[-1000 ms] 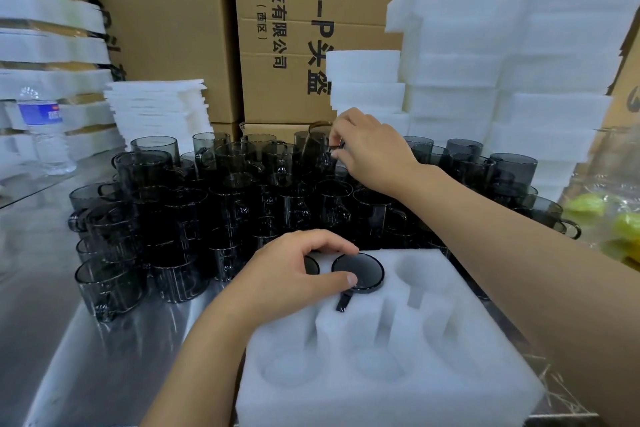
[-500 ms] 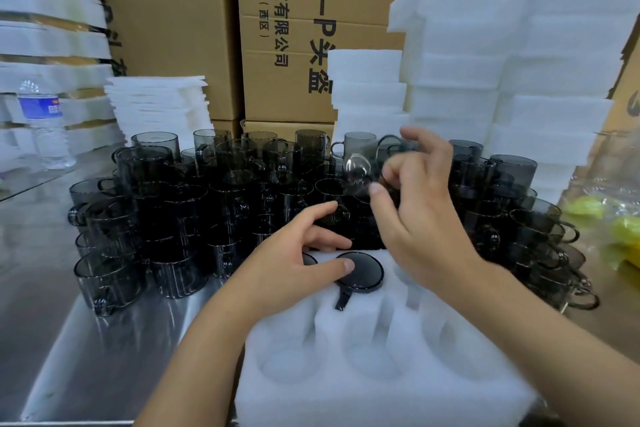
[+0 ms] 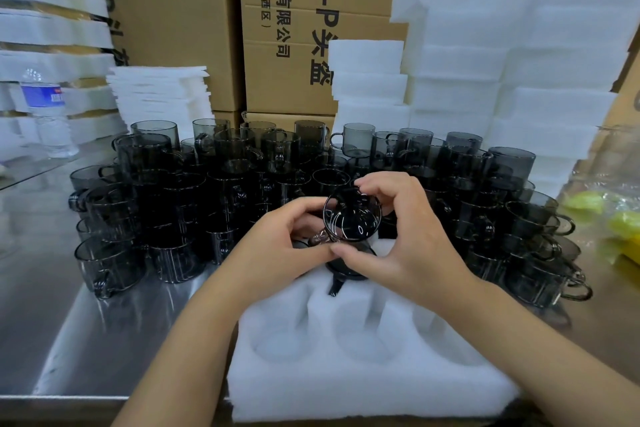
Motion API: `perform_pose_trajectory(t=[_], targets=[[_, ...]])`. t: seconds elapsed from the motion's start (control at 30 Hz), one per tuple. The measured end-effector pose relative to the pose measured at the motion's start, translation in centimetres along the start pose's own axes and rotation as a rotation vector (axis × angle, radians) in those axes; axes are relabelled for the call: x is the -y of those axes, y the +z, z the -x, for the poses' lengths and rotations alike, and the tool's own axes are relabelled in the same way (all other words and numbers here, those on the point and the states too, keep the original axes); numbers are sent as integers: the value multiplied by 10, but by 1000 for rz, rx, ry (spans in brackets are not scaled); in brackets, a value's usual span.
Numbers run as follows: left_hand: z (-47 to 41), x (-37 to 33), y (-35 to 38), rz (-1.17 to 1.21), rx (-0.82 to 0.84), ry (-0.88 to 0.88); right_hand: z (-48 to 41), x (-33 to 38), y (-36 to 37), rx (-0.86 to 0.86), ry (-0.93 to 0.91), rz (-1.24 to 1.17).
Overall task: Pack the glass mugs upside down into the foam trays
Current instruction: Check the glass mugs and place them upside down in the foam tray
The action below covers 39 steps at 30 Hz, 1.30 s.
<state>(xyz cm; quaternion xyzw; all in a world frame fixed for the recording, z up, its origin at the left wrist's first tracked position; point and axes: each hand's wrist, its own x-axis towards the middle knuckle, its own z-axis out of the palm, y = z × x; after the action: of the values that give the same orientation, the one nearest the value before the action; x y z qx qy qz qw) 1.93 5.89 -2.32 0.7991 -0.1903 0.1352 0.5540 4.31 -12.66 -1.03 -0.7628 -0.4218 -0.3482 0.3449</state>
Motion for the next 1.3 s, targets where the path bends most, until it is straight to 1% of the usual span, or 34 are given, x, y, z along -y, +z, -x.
perform_pose_trajectory(t=[0.07, 0.17, 0.43, 0.77, 1.03, 1.13, 1.23, 1.3], targets=[[0, 2, 0, 14, -27, -22, 1, -1, 0, 11, 23, -12], [0, 4, -1, 51, -44, -18, 2, -1, 0, -1, 1, -2], [1, 2, -2, 75, -53, 7, 3, -4, -1, -129, 4, 93], [0, 2, -2, 29, -52, -33, 4, -4, -1, -72, -36, 85], [2, -1, -2, 51, -24, -60, 4, -4, -1, -76, 16, 69], [3, -1, -2, 83, -23, -58, 3, -2, -6, -126, 139, -58], [3, 0, -2, 100, -18, -73, 5, -5, -19, -275, 310, -294], [3, 0, -2, 82, -22, -75, 17, -10, -29, -358, 392, -432]])
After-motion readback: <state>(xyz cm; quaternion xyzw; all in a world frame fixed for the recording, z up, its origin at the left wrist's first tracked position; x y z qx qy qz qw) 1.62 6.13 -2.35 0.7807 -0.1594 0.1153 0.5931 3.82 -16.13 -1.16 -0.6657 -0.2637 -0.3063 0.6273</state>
